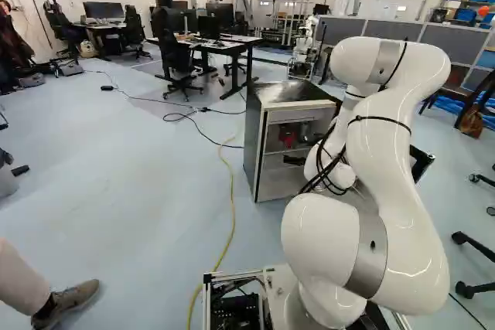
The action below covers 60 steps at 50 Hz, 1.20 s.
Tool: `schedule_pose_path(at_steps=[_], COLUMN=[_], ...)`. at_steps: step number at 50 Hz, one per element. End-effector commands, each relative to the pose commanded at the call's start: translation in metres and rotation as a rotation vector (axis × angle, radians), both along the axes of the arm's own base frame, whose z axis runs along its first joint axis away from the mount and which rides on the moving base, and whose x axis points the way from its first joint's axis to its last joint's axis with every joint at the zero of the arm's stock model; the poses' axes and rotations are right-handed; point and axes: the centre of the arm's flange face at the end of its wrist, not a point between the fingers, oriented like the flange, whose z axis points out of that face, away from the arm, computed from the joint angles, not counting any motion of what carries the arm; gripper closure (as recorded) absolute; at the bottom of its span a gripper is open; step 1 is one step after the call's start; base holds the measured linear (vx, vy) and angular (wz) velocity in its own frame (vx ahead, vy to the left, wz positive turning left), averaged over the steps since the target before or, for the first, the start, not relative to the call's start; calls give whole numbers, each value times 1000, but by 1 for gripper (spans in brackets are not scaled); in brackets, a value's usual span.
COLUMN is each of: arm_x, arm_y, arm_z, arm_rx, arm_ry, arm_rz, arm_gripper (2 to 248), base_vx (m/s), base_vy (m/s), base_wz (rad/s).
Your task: Grab a drink from the fridge
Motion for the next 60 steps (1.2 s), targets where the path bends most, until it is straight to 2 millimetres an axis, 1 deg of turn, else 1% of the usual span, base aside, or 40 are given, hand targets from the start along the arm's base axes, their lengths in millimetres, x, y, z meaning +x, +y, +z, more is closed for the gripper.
schedule_pose_path(at_steps=[44, 60], arm_x=[41, 51], arm_y=[0, -3], arm_z=[-8, -11], arm_rx=[-30, -39], arm_ry=[-38, -42], arm_rz=[-8, -34], arm_gripper=[3, 3], base_vx=[0, 0], base_vy=[0, 0], base_wz=[0, 0])
